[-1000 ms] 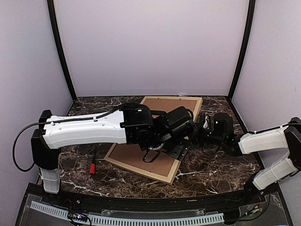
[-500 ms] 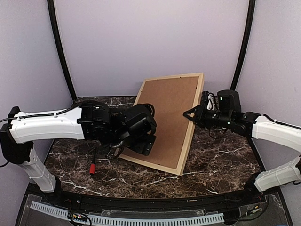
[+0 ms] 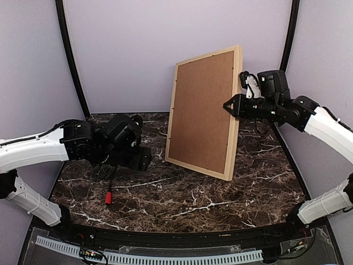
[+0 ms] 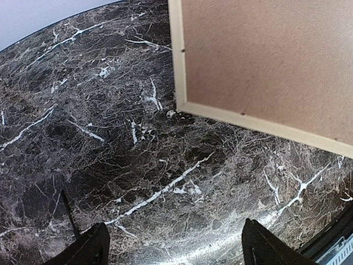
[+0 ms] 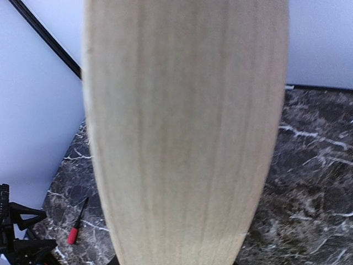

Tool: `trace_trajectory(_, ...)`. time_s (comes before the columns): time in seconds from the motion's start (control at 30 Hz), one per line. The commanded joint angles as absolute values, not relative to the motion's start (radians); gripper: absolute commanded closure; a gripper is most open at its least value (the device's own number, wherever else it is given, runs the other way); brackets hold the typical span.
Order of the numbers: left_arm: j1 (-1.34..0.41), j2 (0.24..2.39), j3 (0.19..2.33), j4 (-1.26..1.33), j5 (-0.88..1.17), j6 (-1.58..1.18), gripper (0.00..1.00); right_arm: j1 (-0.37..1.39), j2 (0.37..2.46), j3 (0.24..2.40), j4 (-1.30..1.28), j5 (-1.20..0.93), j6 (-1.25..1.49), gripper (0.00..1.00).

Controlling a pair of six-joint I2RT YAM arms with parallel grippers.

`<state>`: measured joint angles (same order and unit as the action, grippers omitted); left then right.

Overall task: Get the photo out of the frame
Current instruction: Turn over the photo frame at the center of the board.

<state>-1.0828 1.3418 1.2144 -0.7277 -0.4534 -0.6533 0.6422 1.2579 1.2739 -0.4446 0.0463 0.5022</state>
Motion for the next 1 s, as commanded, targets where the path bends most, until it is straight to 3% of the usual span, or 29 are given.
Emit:
trace_trajectory(0.0, -1.038, 1.288, 1.174, -0.656, -0.392, -0.630, 0.15, 0.677, 1.301, 1.411, -0.628, 0.373, 0.178, 1.00)
trace_trajectory(0.2, -0.980, 1.273, 1.148, -0.623, -0.344, -0.620, 0.15, 0.776, 1.363, 1.559, -0.730, 0.594, 0.054, 1.00)
trace_trajectory(0.43, -0.870, 1.229, 1.127, -0.611, -0.269, -0.656, 0.18, 0.943, 1.438, 1.574, -0.777, 0.874, -0.053, 1.00)
trace_trajectory(0.67, -0.704, 1.159, 1.096, -0.581, -0.094, -0.702, 0.22, 1.088, 1.520, 1.473, -0.778, 0.990, -0.097, 1.00)
trace_trajectory(0.97, -0.525, 1.066, 1.058, -0.531, 0.134, -0.815, 0.24, 1.229, 1.615, 1.378, -0.758, 0.991, -0.092, 1.00)
